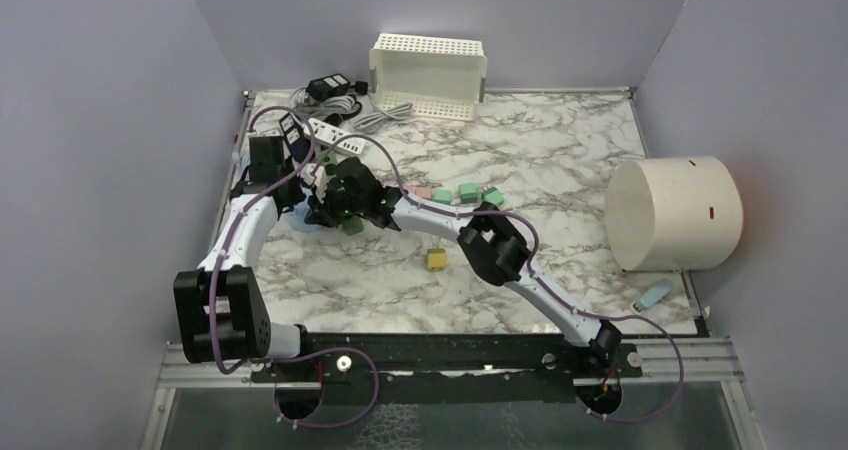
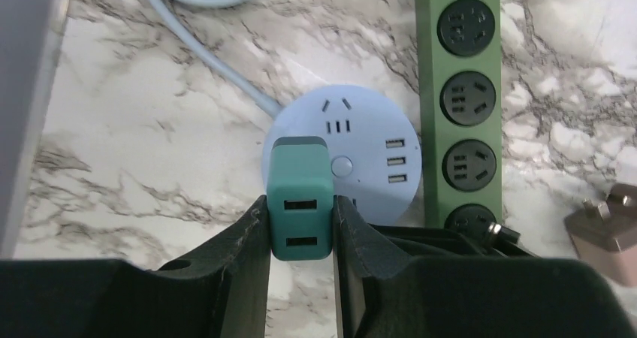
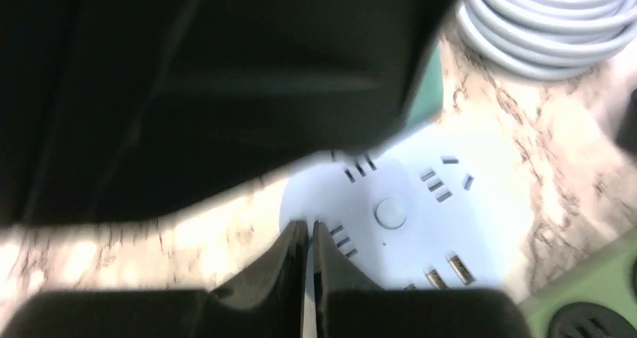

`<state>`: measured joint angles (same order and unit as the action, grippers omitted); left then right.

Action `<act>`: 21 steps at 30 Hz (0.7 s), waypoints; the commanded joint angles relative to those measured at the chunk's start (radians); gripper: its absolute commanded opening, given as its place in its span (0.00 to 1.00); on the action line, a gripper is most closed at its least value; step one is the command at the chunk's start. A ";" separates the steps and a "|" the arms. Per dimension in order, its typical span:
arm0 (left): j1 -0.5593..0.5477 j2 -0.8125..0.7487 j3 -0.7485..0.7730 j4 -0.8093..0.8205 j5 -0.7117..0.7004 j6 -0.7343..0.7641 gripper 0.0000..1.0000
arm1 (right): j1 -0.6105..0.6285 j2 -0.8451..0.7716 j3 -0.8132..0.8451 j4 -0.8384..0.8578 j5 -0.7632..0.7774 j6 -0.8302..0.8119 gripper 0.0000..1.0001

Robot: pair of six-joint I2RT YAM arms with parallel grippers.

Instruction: Pull the plug off the socket

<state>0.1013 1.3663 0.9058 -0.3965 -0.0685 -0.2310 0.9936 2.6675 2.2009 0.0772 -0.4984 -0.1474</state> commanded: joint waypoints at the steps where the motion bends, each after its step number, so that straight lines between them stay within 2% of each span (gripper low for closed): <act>1: -0.044 -0.048 0.117 0.068 -0.073 0.030 0.00 | 0.022 0.127 -0.055 -0.250 0.035 -0.004 0.12; 4: -0.014 -0.083 0.068 0.175 0.178 -0.009 0.00 | 0.023 0.129 -0.053 -0.249 0.037 0.000 0.12; 5: -0.013 -0.081 0.061 0.194 0.214 -0.033 0.00 | 0.023 0.128 -0.053 -0.250 0.036 0.000 0.12; 8: -0.012 -0.060 0.089 0.173 0.203 -0.067 0.00 | 0.023 0.125 -0.058 -0.248 0.035 -0.001 0.12; 13: -0.004 -0.079 0.178 0.078 0.086 -0.036 0.00 | 0.021 0.119 -0.070 -0.237 0.034 -0.002 0.11; 15: 0.030 -0.090 0.215 0.046 0.094 -0.028 0.00 | 0.022 0.110 -0.074 -0.238 0.040 -0.002 0.14; 18: 0.109 -0.097 0.258 0.010 0.145 -0.046 0.00 | 0.017 -0.004 -0.168 -0.150 0.055 0.019 0.28; 21: 0.122 -0.114 0.267 0.008 0.155 -0.068 0.00 | 0.012 -0.192 -0.312 -0.009 0.042 0.062 0.30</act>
<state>0.1822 1.3201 1.1118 -0.4381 0.0383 -0.2527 0.9951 2.5935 2.0666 0.1463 -0.4744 -0.1230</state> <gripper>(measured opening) 0.327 0.291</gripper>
